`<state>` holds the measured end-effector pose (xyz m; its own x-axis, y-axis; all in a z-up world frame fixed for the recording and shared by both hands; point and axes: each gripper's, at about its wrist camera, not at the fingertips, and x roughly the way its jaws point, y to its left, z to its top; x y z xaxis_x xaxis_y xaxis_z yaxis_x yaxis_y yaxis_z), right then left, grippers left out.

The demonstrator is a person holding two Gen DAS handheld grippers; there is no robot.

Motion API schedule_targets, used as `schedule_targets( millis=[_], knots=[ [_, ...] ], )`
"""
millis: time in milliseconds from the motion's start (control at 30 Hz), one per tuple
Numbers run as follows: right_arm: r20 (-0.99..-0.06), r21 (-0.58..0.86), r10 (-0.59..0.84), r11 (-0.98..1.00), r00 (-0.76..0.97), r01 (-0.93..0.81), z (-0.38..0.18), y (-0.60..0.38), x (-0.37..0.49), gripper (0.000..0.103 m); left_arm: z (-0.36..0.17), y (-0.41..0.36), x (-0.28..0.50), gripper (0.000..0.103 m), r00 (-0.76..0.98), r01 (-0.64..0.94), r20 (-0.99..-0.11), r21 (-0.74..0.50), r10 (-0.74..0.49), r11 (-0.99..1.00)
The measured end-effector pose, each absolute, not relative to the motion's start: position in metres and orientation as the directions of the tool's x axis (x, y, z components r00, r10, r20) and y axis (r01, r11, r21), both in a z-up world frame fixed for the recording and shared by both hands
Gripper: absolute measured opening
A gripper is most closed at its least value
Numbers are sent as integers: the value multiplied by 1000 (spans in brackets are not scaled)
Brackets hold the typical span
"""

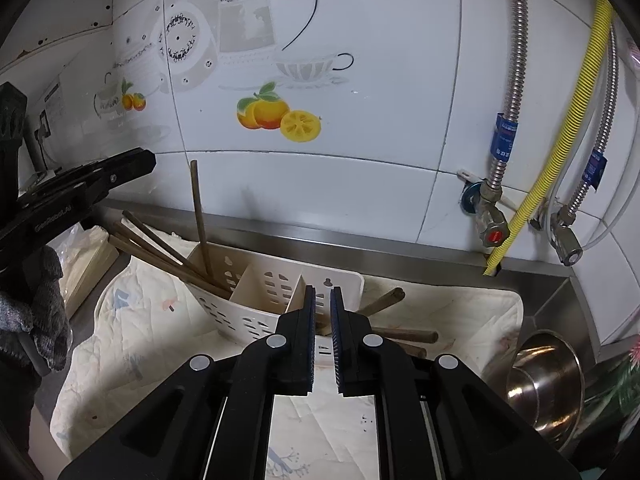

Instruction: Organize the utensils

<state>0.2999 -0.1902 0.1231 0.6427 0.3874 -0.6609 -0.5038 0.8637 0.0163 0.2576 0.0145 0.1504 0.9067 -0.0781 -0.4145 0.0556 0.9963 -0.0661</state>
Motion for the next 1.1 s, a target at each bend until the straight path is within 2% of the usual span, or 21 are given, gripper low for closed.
schedule_targets(
  millis=[233, 300, 433, 500, 567, 667, 833, 1000, 1100],
  knots=[
    [-638, 23, 391, 871, 663, -491, 130, -195, 289, 26, 159, 12, 236, 55, 918, 53, -391, -54, -70, 997],
    [-630, 25, 394, 872, 670, -489, 133, -197, 284, 34, 160, 11, 229, 60, 920, 54, -386, -46, -67, 998],
    [-611, 15, 389, 876, 690, -481, 139, -199, 272, 40, 162, 8, 209, 71, 924, 57, -376, -37, -67, 998],
    [-600, 15, 388, 880, 699, -475, 141, -202, 265, 52, 162, 7, 199, 74, 926, 58, -372, -37, -67, 998],
    [-587, 10, 382, 885, 713, -466, 142, -205, 255, 54, 161, 6, 189, 81, 927, 56, -368, -36, -65, 998],
    [-576, 4, 374, 891, 727, -455, 143, -208, 244, 65, 159, 7, 174, 90, 930, 46, -364, -35, -56, 998],
    [-555, -13, 350, 903, 755, -429, 141, -213, 222, 77, 152, 9, 148, 97, 932, 27, -361, -35, -38, 999],
    [-539, -50, 301, 921, 787, -387, 133, -218, 203, 89, 141, 17, 127, 98, 924, 18, -382, -53, -37, 998],
    [-526, -67, 278, 929, 804, -365, 126, -219, 191, 91, 134, 21, 115, 98, 918, 8, -395, -63, -32, 998]
  ],
)
